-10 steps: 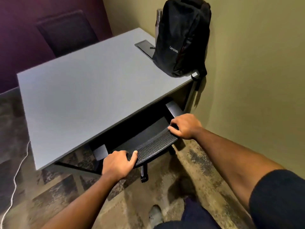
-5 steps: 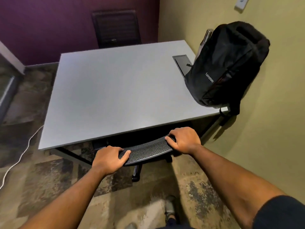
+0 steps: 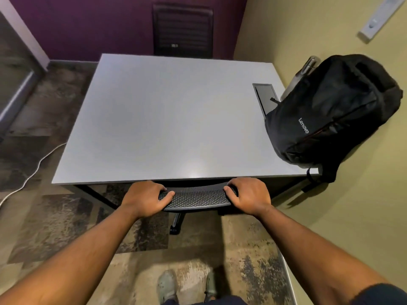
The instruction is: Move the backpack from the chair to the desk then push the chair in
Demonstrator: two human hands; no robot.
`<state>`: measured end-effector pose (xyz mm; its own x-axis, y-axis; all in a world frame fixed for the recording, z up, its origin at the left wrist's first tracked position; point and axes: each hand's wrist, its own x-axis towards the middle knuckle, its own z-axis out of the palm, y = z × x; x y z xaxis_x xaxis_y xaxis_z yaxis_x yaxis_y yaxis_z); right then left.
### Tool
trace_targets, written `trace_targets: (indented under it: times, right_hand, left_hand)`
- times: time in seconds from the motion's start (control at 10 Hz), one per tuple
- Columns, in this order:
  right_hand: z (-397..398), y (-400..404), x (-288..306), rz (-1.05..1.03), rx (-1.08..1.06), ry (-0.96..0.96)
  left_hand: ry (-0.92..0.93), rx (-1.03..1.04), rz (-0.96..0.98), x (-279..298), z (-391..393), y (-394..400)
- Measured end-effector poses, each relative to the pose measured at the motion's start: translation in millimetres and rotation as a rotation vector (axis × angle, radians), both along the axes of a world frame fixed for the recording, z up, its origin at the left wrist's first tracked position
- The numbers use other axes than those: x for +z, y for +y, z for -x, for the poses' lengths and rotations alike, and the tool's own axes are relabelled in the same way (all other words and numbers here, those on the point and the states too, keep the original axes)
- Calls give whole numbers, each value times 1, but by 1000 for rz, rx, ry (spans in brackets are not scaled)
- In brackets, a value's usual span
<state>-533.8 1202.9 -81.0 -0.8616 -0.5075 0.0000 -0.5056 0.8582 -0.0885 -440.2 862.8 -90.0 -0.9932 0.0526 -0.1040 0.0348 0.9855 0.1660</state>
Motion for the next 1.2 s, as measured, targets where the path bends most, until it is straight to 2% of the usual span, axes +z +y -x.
trace_targets:
  times: [0.4,0.7,0.8,1.0,1.1,1.2]
  right_hand:
    - [-4,-9,-4,-33,-53,11]
    - [-4,-11,6,-48,-48,-66]
    - [-3,-13,12,-62,-29,-137]
    - [9,-21,28,-154,-23,-328]
    - [18,-30,48,-143,-58,-432]
    - [29,-38,62,-146,-40,-432]
  left_hand:
    - [3,-34,-14,-11,6,-13]
    - [-20,59,76,0,-2,-7]
    - [-41,106,48,4,-7,-2]
    - [-255,173,60,22,-5,11]
    - [-259,121,106,44,1,16]
    - [-217,120,127,67,12,26]
